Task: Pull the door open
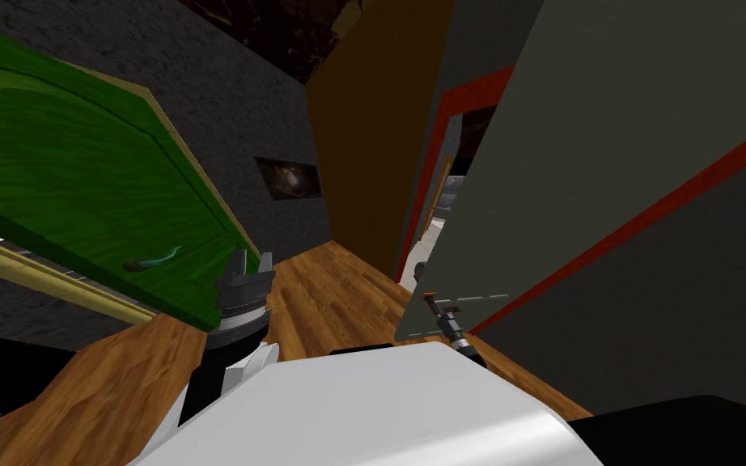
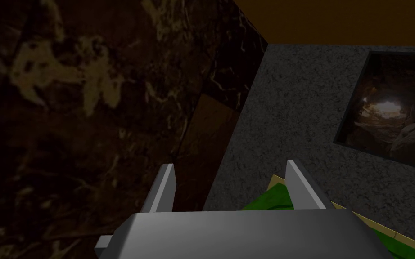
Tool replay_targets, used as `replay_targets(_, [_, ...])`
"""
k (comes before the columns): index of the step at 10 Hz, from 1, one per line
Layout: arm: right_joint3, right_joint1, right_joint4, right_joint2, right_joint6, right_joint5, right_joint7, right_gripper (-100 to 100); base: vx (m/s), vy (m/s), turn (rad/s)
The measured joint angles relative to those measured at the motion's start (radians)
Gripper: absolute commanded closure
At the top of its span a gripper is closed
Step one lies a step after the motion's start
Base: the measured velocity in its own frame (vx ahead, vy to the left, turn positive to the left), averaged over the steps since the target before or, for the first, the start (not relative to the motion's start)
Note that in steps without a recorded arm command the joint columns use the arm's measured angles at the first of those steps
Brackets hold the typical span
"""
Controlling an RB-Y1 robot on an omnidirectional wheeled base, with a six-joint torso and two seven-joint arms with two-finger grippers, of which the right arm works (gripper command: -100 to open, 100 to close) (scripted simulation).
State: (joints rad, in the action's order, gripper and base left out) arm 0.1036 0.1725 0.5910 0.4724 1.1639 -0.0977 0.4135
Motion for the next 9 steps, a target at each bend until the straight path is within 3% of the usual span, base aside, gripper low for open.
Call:
replay_targets(1, [0.003, 0.009, 0.008, 0.002, 0.004, 0.0, 0.002, 100, -0.209, -0.082, 0.182])
replay_targets(3, [0.009, 0.001, -0.03, 0.006, 0.039, 0.002, 0.009, 100, -0.137, -0.052, 0.113])
replay_targets(9, [0.016, 0.011, -0.029, 0.013, 0.06, 0.004, 0.017, 100, -0.187, -0.062, 0.154])
